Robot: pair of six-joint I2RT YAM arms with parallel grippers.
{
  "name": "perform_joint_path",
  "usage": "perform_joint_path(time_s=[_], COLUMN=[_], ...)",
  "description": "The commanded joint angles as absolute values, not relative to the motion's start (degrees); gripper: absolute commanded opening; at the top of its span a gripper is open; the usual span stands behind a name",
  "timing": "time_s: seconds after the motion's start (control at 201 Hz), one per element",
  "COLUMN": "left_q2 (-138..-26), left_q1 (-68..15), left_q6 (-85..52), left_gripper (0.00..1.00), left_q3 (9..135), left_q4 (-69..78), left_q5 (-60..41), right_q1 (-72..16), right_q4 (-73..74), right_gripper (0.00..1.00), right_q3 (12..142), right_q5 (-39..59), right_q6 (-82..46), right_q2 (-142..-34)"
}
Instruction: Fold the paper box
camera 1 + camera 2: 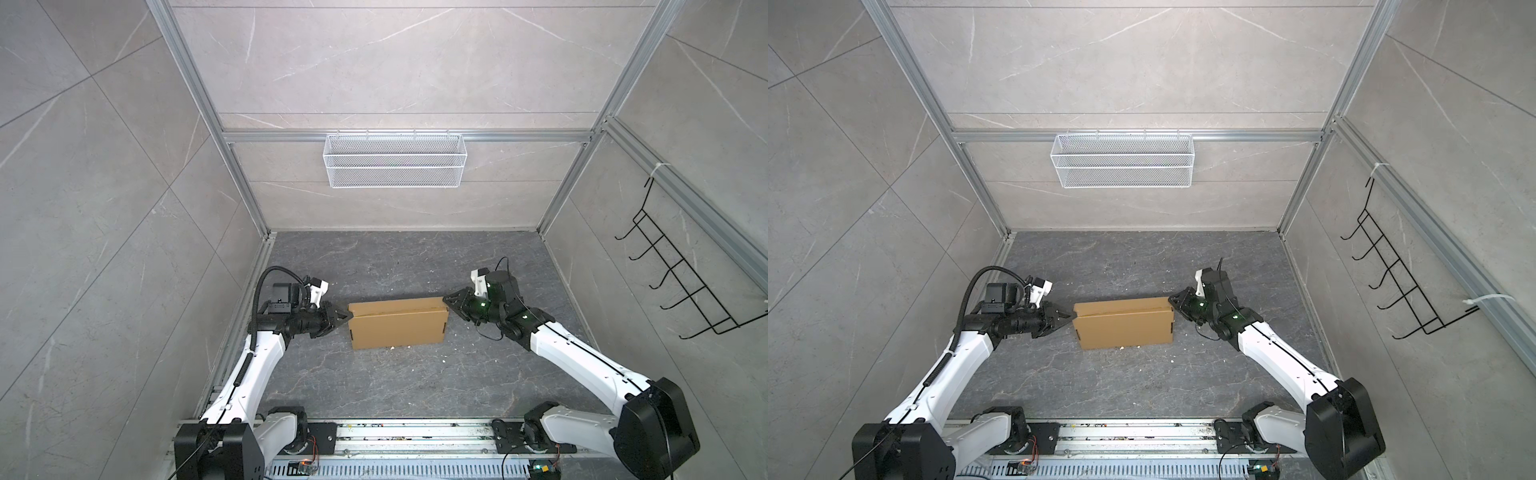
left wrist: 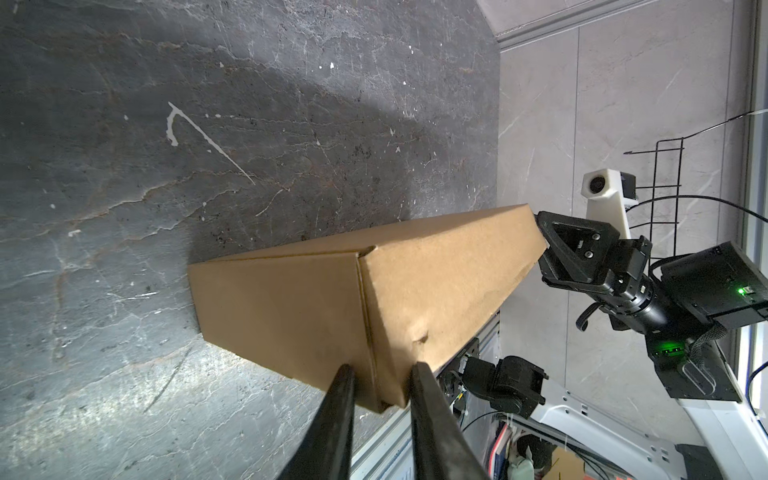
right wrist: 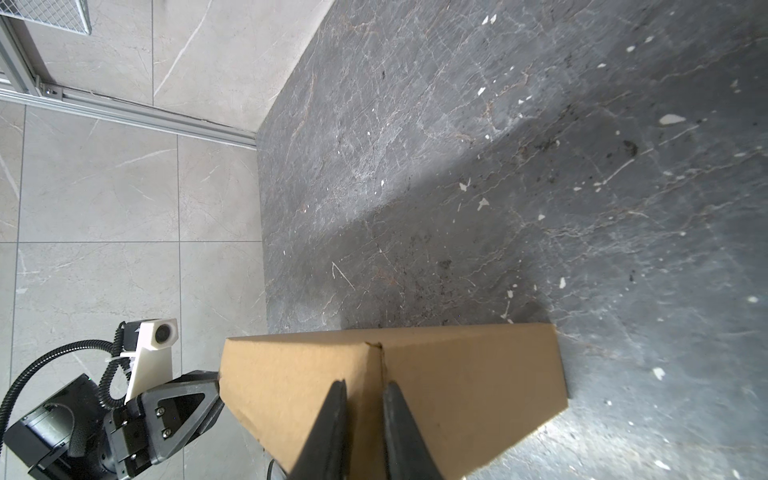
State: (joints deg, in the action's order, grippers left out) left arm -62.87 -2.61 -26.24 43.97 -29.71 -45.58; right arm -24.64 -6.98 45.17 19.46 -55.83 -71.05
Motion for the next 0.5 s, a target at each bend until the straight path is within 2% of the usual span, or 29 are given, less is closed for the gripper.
perform_joint_path(time_s=[0.0, 0.149, 0.294, 0.338, 0.493], left_q2=[-63.5, -62.5, -62.5, -62.8, -64.4], left_q1=[-3.3, -3.2, -3.2, -3.2, -3.3], left_q6=[-26.2, -25.8, -28.1, -29.2, -29.2], left_gripper=[0.26, 0.34, 0.55, 0.59, 0.6], left_q3=[43.1, 46.6, 48.1, 47.7, 46.2], left_q4=[-31.2, -34.1, -32.1, -30.5, -28.1], left_q5=[-46.1, -45.6, -45.8, -46.2, -46.2], right_q1=[-25.8, -25.8, -26.0, -26.0, -26.1], right_q4=[-24.0, -23.9, -23.5, -23.2, -23.2], right_gripper=[0.2, 0.2, 0.2, 0.2, 0.2], right_q3=[40.2, 40.2, 39.9, 39.9, 39.9], right_q5=[18.4, 18.3, 18.3, 18.4, 18.3], right_q6=[-54.8, -54.7, -54.9, -54.9, -55.0], right_q2=[-75.4, -75.4, -75.6, -75.7, -75.7])
